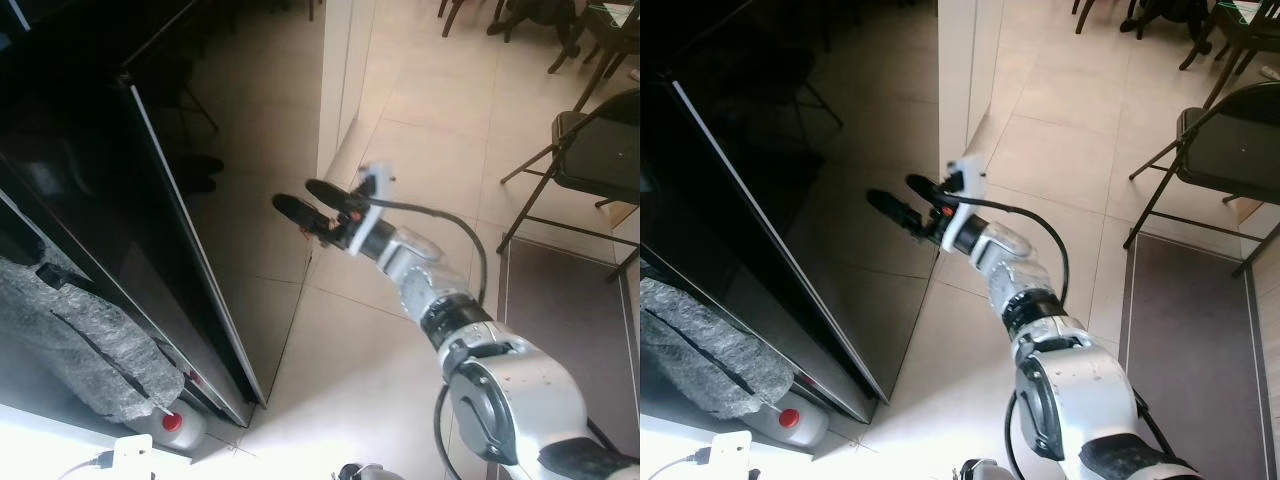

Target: Restocking fridge

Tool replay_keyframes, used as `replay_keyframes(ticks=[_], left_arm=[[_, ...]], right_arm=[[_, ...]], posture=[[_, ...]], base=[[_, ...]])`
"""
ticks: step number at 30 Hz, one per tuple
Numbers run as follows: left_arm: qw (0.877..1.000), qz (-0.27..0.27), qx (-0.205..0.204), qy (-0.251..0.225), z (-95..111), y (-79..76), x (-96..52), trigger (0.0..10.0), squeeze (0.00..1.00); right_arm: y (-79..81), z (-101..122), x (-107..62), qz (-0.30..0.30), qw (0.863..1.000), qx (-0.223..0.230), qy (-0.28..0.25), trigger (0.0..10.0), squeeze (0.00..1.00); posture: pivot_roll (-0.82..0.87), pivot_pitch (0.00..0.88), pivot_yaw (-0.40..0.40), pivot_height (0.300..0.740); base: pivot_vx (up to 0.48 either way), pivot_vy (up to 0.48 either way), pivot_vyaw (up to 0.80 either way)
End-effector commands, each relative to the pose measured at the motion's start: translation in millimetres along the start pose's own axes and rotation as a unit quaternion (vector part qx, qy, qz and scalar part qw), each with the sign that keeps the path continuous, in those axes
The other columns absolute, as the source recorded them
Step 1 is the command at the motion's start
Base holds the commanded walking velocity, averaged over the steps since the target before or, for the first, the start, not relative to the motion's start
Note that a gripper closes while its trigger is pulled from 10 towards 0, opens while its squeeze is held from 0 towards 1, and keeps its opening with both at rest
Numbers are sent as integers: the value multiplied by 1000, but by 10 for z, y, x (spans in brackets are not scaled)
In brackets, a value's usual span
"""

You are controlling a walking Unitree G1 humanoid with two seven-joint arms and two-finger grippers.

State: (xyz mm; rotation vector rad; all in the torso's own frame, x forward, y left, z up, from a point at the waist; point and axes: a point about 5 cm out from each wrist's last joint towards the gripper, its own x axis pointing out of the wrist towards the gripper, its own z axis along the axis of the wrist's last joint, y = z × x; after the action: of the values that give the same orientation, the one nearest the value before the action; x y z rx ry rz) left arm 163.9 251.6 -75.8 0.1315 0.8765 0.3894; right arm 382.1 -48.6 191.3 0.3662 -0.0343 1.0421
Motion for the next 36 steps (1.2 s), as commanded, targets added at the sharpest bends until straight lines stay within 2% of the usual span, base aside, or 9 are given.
replay_keyframes(ticks=[1, 9, 23, 29, 32, 33, 35, 36], left_arm=[[1000, -1, -1, 19, -133, 3, -34, 10000, 0], [1000, -5, 0, 17, -143, -11, -41, 10000, 0], [1000, -21, -4, 9, -120, -105, -49, 10000, 0], [1000, -25, -1, 8, -118, -99, -47, 10000, 0], [1000, -27, 1, 8, -119, -93, -46, 10000, 0], [1000, -29, 3, 9, -119, -92, -45, 10000, 0], [1000, -30, 4, 9, -119, -90, -45, 10000, 0], [999, -32, 7, 8, -113, -84, -42, 10000, 0]], right_arm=[[24, 1, 45, 4, 1000, -1, 7, 10000, 0], [152, 41, 228, 22, 1000, 6, 3, 10000, 0], [293, -4, 395, 29, 999, 18, 12, 10000, 0], [159, -85, 247, -10, 1000, 8, 18, 10000, 0], [24, -149, 76, -46, 999, -3, 26, 10000, 0], [-53, -182, -33, -65, 997, -17, 33, 10000, 0], [-94, -209, -107, -72, 996, -29, 38, 10000, 0], [-145, -257, -233, -72, 996, -41, 42, 10000, 0]], posture=[[8, 164, -32, 740], [29, 165, -39, 740], [42, 153, -46, 740], [25, 157, -44, 740], [6, 160, -41, 740], [4, 160, -40, 740], [-3, 161, -35, 740], [-15, 161, -27, 740]], base=[[0, 0, 0], [0, 0, 0], [0, 0, 0], [0, 0, 0], [0, 0, 0], [0, 0, 0], [0, 0, 0], [0, 0, 0]])
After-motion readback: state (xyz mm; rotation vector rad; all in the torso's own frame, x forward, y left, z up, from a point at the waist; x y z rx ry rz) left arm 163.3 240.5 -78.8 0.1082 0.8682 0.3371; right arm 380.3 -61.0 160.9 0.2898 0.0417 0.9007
